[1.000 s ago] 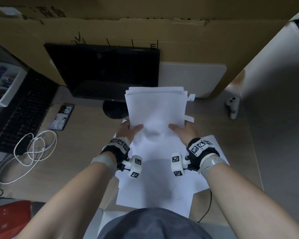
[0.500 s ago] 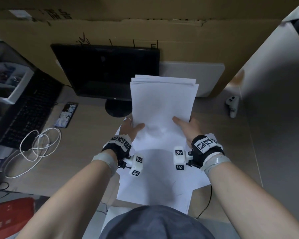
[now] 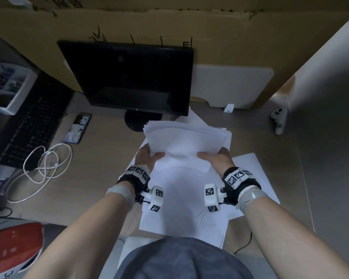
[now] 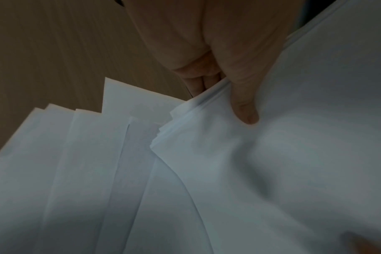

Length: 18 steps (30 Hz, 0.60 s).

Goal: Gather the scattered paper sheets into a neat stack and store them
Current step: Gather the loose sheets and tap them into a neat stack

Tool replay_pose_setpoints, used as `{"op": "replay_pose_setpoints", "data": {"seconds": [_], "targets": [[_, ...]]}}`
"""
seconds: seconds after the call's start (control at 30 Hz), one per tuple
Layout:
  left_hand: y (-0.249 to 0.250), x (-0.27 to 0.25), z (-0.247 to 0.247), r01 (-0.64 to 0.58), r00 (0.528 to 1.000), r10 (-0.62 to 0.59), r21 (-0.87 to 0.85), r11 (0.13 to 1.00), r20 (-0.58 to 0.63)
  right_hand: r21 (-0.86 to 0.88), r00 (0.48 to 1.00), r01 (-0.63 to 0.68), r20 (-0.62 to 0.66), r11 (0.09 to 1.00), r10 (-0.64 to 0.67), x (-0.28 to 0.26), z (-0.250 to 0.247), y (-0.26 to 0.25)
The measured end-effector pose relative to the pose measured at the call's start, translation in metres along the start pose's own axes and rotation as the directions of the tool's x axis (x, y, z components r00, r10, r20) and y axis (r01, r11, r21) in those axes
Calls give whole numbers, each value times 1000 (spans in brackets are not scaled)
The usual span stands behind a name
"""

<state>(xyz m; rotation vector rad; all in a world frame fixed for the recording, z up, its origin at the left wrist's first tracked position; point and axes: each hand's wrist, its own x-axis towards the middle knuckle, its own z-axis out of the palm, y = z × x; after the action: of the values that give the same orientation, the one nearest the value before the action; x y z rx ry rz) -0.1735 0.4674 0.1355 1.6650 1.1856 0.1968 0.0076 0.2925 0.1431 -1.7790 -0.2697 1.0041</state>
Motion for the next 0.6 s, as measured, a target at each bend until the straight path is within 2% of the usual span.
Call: {"op": "replay_pose_setpoints", "data": {"seconds": [0.07, 0.13, 0.2, 0.23, 0.3, 0.4, 0.47, 0.53, 0.6], "targets": [[-3, 3, -1, -13, 1000, 13, 12, 1000, 5, -163, 998, -22, 61, 986, 32, 9, -4, 5], [-7, 6, -2, -19, 1000, 19, 23, 1000, 19, -374, 992, -39, 101, 927, 82, 23, -4, 18], [-10, 12, -2, -19, 999, 18, 36, 999, 44, -522, 987, -76, 82, 849, 138, 36, -3, 33], [-12, 15, -3, -17, 998, 15, 36, 999, 57, -541, 984, -101, 71, 835, 165, 42, -3, 39], [-14, 22, -6, -14, 997, 13, 18, 1000, 77, -543, 983, -116, 59, 832, 176, 49, 0, 45], [-15, 30, -7, 5, 995, -4, -7, 1000, 98, -543, 995, -71, 15, 837, 94, 56, 5, 52], [-9, 35, -7, 22, 998, -18, -66, 998, 60, -493, 997, -21, 59, 870, 58, 56, 8, 50], [-3, 41, -8, 42, 999, -42, -126, 991, 6, -335, 992, -7, 120, 942, 50, 50, 11, 40], [5, 45, -9, 84, 996, -88, -160, 984, -13, -147, 990, -44, 128, 988, 63, 44, 10, 30]]}}
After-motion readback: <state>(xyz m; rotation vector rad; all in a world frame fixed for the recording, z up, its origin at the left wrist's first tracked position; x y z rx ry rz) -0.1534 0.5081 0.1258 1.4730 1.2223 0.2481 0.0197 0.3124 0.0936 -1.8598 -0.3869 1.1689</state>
